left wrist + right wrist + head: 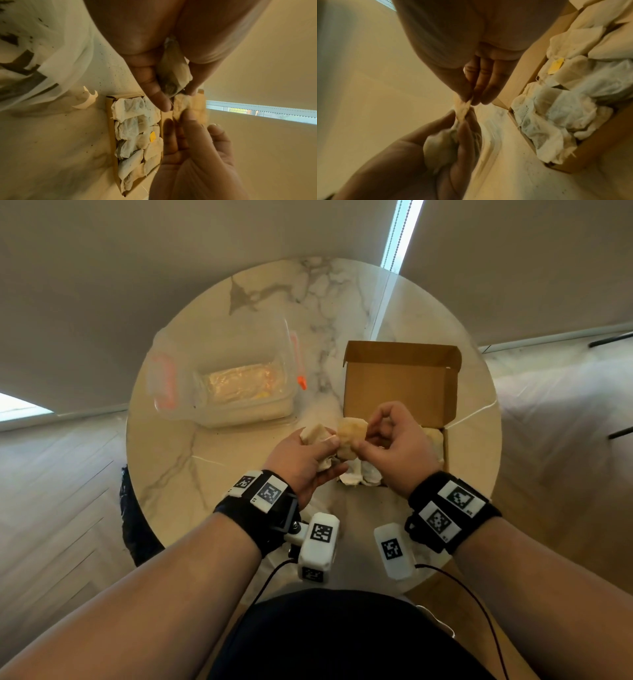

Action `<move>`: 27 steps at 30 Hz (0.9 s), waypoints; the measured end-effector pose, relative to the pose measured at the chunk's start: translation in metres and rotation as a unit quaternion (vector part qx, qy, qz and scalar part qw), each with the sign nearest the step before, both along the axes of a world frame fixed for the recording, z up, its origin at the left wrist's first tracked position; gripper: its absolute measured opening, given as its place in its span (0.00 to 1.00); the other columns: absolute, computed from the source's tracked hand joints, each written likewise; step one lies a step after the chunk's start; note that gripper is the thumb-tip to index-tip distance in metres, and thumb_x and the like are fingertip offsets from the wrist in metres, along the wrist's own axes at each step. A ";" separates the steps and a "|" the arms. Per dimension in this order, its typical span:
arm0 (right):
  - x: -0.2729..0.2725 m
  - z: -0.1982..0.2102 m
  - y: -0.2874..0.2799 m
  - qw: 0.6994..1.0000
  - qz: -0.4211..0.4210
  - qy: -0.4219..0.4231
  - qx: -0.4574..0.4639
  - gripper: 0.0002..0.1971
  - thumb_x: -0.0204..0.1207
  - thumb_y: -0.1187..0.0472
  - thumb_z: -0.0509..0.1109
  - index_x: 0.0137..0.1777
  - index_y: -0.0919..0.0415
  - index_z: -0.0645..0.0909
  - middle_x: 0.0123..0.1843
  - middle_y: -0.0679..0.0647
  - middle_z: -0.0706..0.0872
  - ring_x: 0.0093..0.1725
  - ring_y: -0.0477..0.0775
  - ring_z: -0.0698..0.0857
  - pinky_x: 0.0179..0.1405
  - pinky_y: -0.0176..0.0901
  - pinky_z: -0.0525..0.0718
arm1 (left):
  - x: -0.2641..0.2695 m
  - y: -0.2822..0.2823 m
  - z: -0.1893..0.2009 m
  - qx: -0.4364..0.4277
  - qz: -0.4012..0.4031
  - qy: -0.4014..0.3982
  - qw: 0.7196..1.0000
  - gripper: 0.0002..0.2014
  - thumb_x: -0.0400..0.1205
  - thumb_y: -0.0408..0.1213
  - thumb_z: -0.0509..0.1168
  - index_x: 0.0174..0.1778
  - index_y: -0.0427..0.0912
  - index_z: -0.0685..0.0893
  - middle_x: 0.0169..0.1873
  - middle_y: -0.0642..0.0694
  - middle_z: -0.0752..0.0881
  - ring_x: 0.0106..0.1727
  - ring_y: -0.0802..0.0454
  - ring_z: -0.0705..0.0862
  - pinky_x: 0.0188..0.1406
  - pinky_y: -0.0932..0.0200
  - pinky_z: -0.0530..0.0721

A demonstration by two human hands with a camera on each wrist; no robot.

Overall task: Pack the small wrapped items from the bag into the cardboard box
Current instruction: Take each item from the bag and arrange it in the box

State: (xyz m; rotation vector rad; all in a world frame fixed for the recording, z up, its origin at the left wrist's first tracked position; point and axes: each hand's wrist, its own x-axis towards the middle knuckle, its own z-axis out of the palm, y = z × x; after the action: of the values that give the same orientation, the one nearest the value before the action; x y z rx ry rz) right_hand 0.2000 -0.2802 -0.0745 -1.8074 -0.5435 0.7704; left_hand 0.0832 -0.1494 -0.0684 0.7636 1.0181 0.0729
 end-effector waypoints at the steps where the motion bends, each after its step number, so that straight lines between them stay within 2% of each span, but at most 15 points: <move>1: 0.004 -0.004 -0.001 1.000 -0.014 -0.010 -0.005 0.18 0.76 0.63 0.83 0.54 0.51 0.75 0.45 0.57 0.93 0.45 0.57 0.93 0.49 0.56 0.94 | 0.001 0.000 0.000 -0.006 0.005 0.008 1.000 0.05 0.87 0.28 0.70 0.57 0.35 0.83 0.45 0.38 0.91 0.42 0.46 0.94 0.43 0.51 0.95; 4: 0.022 -0.013 -0.006 0.995 -0.087 -0.022 -0.039 0.15 0.76 0.62 0.82 0.51 0.49 0.78 0.46 0.56 0.92 0.46 0.57 0.93 0.47 0.58 0.95 | 0.000 0.003 0.000 -0.044 0.054 0.032 0.997 0.03 0.87 0.26 0.68 0.54 0.33 0.82 0.40 0.36 0.88 0.40 0.43 0.95 0.49 0.47 0.95; 7: 0.041 -0.019 -0.012 0.990 -0.117 -0.015 -0.074 0.10 0.78 0.64 0.80 0.51 0.53 0.82 0.49 0.56 0.91 0.48 0.57 0.93 0.43 0.49 0.95 | -0.009 0.009 -0.002 -0.071 0.089 0.025 0.993 0.10 0.83 0.19 0.66 0.59 0.30 0.81 0.49 0.31 0.86 0.49 0.37 0.95 0.52 0.44 0.95; 10: 0.051 -0.026 -0.015 0.989 -0.116 -0.009 -0.095 0.08 0.79 0.64 0.79 0.53 0.52 0.84 0.49 0.55 0.91 0.47 0.56 0.93 0.44 0.50 0.95 | -0.022 0.013 -0.008 -0.062 0.084 0.020 0.994 0.17 0.78 0.11 0.63 0.60 0.31 0.81 0.54 0.31 0.83 0.56 0.35 0.93 0.56 0.44 0.94; 13: 0.053 -0.033 -0.012 0.989 -0.078 0.001 -0.126 0.08 0.80 0.63 0.79 0.53 0.51 0.85 0.49 0.52 0.92 0.47 0.54 0.93 0.45 0.50 0.95 | -0.032 0.017 -0.010 -0.057 0.082 0.012 0.995 0.23 0.77 0.08 0.60 0.62 0.32 0.82 0.61 0.27 0.82 0.58 0.36 0.93 0.60 0.45 0.93; 16: 0.049 -0.039 -0.005 0.985 -0.030 -0.023 -0.169 0.07 0.80 0.60 0.79 0.51 0.47 0.85 0.48 0.48 0.92 0.48 0.51 0.92 0.45 0.46 0.92 | -0.039 0.019 -0.009 -0.070 0.093 -0.003 0.993 0.23 0.78 0.08 0.56 0.62 0.32 0.82 0.62 0.27 0.81 0.59 0.35 0.92 0.62 0.43 0.92; 19: 0.045 -0.046 0.003 0.961 0.025 -0.108 -0.254 0.07 0.80 0.56 0.77 0.54 0.44 0.86 0.47 0.44 0.89 0.47 0.45 0.87 0.37 0.35 0.80 | -0.040 0.019 -0.006 -0.072 0.098 -0.006 0.993 0.23 0.79 0.06 0.53 0.62 0.31 0.81 0.63 0.27 0.83 0.59 0.33 0.93 0.61 0.42 0.92; 21: 0.044 -0.048 0.006 0.938 0.066 -0.157 -0.301 0.08 0.81 0.55 0.76 0.58 0.43 0.86 0.50 0.44 0.86 0.49 0.48 0.85 0.40 0.38 0.81 | -0.037 0.017 -0.001 -0.068 0.088 -0.002 0.994 0.21 0.80 0.07 0.55 0.62 0.30 0.81 0.61 0.26 0.84 0.58 0.33 0.93 0.60 0.41 0.93; 24: 0.044 -0.047 0.010 0.911 0.122 -0.194 -0.344 0.09 0.83 0.53 0.73 0.61 0.45 0.87 0.59 0.48 0.82 0.56 0.53 0.83 0.57 0.50 0.87 | -0.032 0.014 0.004 -0.061 0.065 -0.007 0.996 0.19 0.82 0.09 0.56 0.64 0.30 0.80 0.58 0.26 0.86 0.57 0.34 0.94 0.57 0.41 0.92; 25: 0.045 -0.046 0.010 0.906 0.133 -0.199 -0.349 0.10 0.83 0.52 0.73 0.62 0.46 0.87 0.60 0.48 0.81 0.57 0.53 0.82 0.58 0.50 0.86 | -0.031 0.014 0.005 -0.060 0.056 -0.011 0.997 0.19 0.83 0.10 0.56 0.65 0.30 0.79 0.58 0.26 0.85 0.57 0.34 0.94 0.56 0.42 0.93; 27: 0.047 -0.040 0.011 0.905 0.137 -0.214 -0.341 0.11 0.84 0.48 0.72 0.63 0.46 0.87 0.59 0.47 0.80 0.56 0.52 0.82 0.55 0.48 0.84 | -0.027 0.012 0.007 -0.063 0.044 -0.022 0.997 0.18 0.86 0.12 0.55 0.68 0.31 0.78 0.60 0.27 0.85 0.58 0.33 0.94 0.54 0.43 0.94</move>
State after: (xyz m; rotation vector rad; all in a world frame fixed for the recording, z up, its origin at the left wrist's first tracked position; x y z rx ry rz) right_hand 0.2472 -0.2688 -0.1141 -2.6244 -0.9083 0.8140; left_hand 0.0561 -0.1376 -0.0612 0.5995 1.0044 0.0994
